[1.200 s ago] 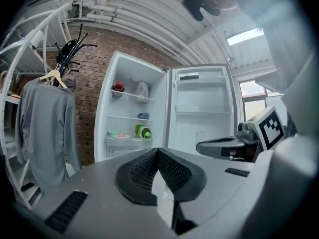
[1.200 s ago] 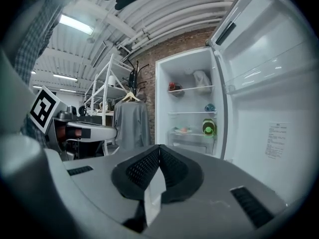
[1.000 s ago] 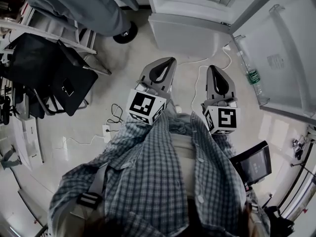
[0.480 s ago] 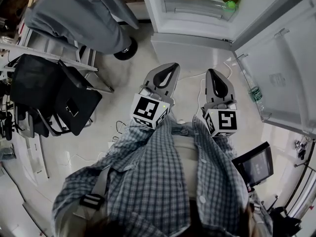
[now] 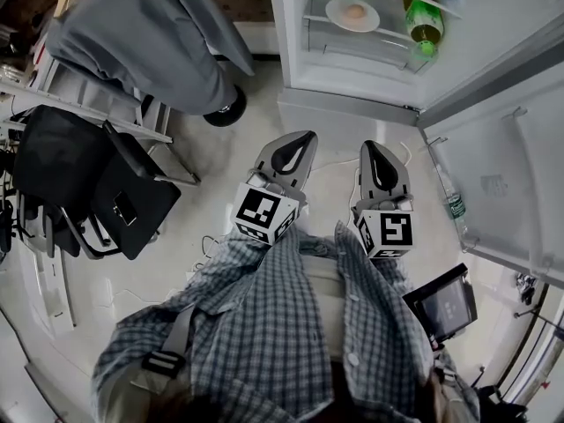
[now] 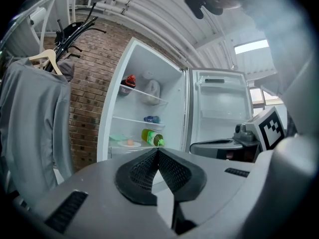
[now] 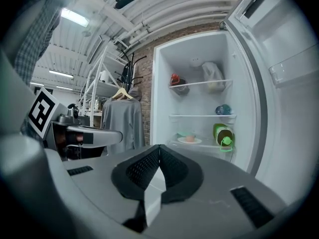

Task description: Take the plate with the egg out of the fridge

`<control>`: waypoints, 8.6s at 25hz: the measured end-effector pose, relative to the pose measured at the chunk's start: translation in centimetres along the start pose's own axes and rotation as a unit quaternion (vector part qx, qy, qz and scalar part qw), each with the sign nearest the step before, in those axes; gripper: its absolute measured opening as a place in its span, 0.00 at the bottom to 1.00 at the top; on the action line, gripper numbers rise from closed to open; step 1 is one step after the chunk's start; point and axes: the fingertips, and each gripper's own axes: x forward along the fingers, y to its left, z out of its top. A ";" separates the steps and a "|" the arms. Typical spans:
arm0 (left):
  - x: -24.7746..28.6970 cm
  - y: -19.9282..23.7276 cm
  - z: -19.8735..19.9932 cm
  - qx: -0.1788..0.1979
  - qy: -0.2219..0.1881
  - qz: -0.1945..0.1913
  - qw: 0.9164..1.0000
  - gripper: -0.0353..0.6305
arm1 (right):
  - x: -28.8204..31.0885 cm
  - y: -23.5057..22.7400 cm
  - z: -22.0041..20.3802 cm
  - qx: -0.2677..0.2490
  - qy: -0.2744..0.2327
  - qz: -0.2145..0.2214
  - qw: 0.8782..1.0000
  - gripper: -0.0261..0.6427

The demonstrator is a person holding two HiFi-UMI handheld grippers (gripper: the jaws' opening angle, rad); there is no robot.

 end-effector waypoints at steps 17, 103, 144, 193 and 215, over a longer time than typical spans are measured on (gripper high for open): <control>2.9 3.2 -0.7 -0.013 0.013 -0.022 1.000 0.06 | 4.1 -0.2 -0.4 0.002 0.016 -0.007 1.000 0.05; 25.2 13.5 -3.9 -0.412 -0.032 0.042 0.910 0.07 | 28.7 -14.8 -2.3 -0.624 0.124 0.072 0.768 0.07; 28.9 15.6 -6.5 -0.683 -0.112 0.000 0.722 0.12 | 26.1 -14.0 -3.4 -0.529 0.150 0.110 0.828 0.07; 22.4 11.0 -4.3 -0.681 -0.100 -0.065 0.722 0.11 | 20.8 -15.4 -1.3 0.524 0.010 0.137 0.841 0.15; 8.4 7.0 -5.5 -0.675 -0.097 -0.079 0.727 0.11 | 11.0 -4.7 -3.4 0.528 -0.002 0.131 0.839 0.15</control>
